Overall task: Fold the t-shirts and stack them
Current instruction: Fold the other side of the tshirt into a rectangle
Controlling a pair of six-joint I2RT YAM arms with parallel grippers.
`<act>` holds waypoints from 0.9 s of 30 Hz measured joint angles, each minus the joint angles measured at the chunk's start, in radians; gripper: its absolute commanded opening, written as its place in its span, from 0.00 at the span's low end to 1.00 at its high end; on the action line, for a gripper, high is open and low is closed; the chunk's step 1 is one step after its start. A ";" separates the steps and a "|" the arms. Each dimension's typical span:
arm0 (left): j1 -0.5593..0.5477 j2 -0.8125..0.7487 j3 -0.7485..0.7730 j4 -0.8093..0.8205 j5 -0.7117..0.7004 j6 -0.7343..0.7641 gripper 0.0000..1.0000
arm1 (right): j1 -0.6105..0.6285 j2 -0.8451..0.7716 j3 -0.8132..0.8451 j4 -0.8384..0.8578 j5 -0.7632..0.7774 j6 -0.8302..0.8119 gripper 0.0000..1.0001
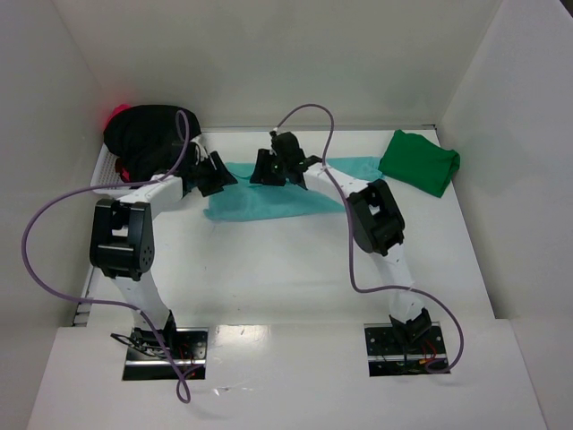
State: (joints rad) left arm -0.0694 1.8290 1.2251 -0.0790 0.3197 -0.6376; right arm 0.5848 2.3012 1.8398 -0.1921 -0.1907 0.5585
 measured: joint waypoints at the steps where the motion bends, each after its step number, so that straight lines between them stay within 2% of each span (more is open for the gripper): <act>1: -0.001 0.000 -0.003 -0.002 0.000 0.000 0.65 | 0.004 0.022 0.024 -0.017 0.011 -0.006 0.56; 6: -0.005 0.000 -0.004 0.002 0.002 0.001 0.65 | 0.010 0.084 0.107 -0.075 0.057 -0.019 0.56; 9: -0.005 0.003 -0.004 0.002 0.004 0.001 0.65 | 0.010 0.096 0.127 -0.091 0.082 -0.025 0.52; 16: -0.009 0.030 -0.012 0.008 -0.007 0.001 0.58 | 0.010 0.151 0.237 -0.128 0.120 -0.032 0.33; 20: -0.018 0.047 -0.042 0.006 -0.026 0.001 0.57 | 0.010 0.183 0.270 -0.141 0.128 -0.033 0.19; 27: -0.034 0.072 -0.057 0.005 -0.045 0.001 0.56 | 0.010 0.246 0.363 -0.186 0.143 -0.043 0.06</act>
State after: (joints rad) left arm -0.1038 1.9011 1.1679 -0.0738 0.2751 -0.6363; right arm 0.5953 2.5475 2.2027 -0.3780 -0.0481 0.5160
